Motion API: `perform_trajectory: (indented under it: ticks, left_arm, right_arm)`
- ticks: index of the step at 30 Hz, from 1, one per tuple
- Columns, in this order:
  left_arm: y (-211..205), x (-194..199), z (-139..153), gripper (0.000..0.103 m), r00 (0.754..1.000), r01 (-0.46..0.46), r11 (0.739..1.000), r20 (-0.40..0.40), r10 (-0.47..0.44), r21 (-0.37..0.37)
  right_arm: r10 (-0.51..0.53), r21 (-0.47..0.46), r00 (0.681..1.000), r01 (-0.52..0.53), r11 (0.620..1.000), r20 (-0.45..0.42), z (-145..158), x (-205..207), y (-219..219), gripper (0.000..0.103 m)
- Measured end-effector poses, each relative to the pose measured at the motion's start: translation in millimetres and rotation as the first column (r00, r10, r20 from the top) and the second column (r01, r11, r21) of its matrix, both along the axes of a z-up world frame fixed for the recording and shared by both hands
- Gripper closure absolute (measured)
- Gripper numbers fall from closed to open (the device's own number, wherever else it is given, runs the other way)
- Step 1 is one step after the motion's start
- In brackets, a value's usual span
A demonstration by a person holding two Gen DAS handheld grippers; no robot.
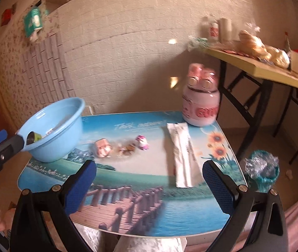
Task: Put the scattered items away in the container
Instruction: 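Withdraw both grippers from the basin toward the remaining items on the table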
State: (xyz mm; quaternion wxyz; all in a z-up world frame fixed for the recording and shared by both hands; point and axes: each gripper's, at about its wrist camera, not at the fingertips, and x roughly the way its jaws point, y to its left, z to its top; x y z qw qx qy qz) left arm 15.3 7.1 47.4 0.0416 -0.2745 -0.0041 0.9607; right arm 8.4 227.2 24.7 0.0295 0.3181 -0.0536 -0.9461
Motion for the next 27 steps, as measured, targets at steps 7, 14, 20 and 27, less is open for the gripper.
perform_trajectory:
  ticks: [7,14,20,27]
  left_arm:
    - [4.6,-2.8,-7.4,0.003,0.999,0.003,1.0,0.037,-0.003,0.014]
    - [3.3,-7.2,-13.4,0.003,0.998,-0.003,1.0,0.062,0.001,0.022]
    - [9.2,-13.6,-24.2,0.002,0.996,0.001,1.0,0.094,-0.002,0.009]
    - [17.5,-21.5,-37.3,0.002,0.993,0.009,1.0,0.117,-0.01,0.002]
  right_arm:
    - [-0.055,-0.013,0.998,0.055,0.998,0.006,-0.1,-1.2,16.1,0.001]
    - [-0.047,-0.009,0.998,0.047,0.999,0.029,-5.3,-4.6,15.8,0.001]
    - [-0.05,-0.014,0.998,0.05,0.999,0.042,-12.5,-7.5,18.1,0.001]
    - [-0.054,-0.009,0.997,0.055,0.998,0.059,-21.6,-13.5,24.2,0.001]
